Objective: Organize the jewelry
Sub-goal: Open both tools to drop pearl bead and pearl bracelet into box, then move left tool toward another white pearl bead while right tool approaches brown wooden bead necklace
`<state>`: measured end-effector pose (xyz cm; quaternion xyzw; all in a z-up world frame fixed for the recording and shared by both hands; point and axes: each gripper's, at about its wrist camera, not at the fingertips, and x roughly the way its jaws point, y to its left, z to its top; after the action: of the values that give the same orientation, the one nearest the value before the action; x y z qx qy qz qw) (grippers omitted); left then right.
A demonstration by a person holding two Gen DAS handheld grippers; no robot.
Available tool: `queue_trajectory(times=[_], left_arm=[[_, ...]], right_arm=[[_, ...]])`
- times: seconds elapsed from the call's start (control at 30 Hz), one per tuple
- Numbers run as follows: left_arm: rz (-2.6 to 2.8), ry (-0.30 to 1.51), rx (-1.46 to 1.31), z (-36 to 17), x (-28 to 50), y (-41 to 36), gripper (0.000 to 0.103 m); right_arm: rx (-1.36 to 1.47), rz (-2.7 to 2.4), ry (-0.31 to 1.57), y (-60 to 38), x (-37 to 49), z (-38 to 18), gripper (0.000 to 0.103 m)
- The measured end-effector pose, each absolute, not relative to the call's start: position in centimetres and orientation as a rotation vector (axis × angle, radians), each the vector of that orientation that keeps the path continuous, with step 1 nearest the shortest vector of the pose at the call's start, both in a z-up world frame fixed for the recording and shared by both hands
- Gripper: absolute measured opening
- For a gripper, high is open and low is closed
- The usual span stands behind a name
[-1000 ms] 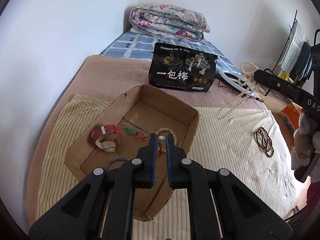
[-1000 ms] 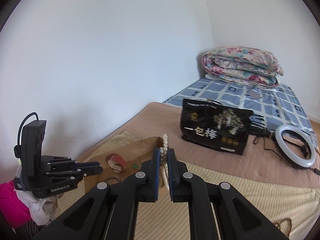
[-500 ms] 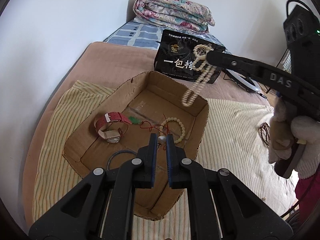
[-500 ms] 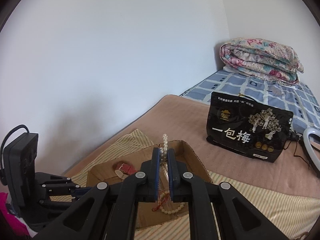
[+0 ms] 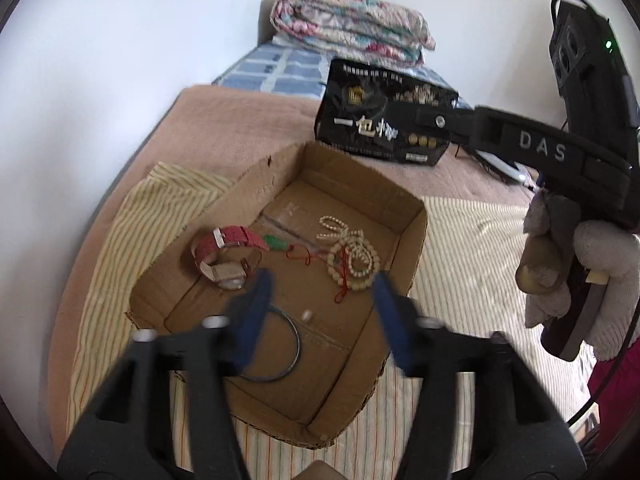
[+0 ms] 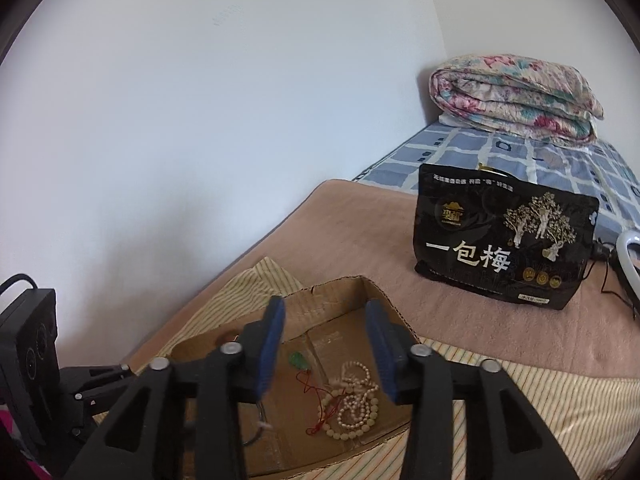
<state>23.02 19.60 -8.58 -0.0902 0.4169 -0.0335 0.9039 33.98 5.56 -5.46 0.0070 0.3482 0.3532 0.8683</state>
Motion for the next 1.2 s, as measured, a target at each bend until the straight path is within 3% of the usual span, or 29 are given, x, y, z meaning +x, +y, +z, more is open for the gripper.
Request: queue_trajectory(times=[0.27, 0.53, 0.9, 1.2], left_arm=[[-0.062, 0.842, -0.185, -7.5, 22.9, 19.2, 0.057], [-0.063, 0.810, -0.140, -6.3, 22.1, 17.6, 0.057], [-0.071, 0.745, -0.090, -4.2, 20.9, 15.4, 0.057], [-0.107, 0.688, -0.052, -2.7, 19.9, 12.0, 0.057]], right_arm=[[0.004, 0.657, 0.698, 3.3, 33.2, -4.1, 0.085], [-0.016, 0.634, 0.665, 2.2, 32.1, -2.6, 0.087], [-0.052, 0.575, 0.621, -0.3, 29.8, -0.3, 0.103], [-0.030, 0.515, 0.599, -5.6, 27.6, 1.6, 0.103]])
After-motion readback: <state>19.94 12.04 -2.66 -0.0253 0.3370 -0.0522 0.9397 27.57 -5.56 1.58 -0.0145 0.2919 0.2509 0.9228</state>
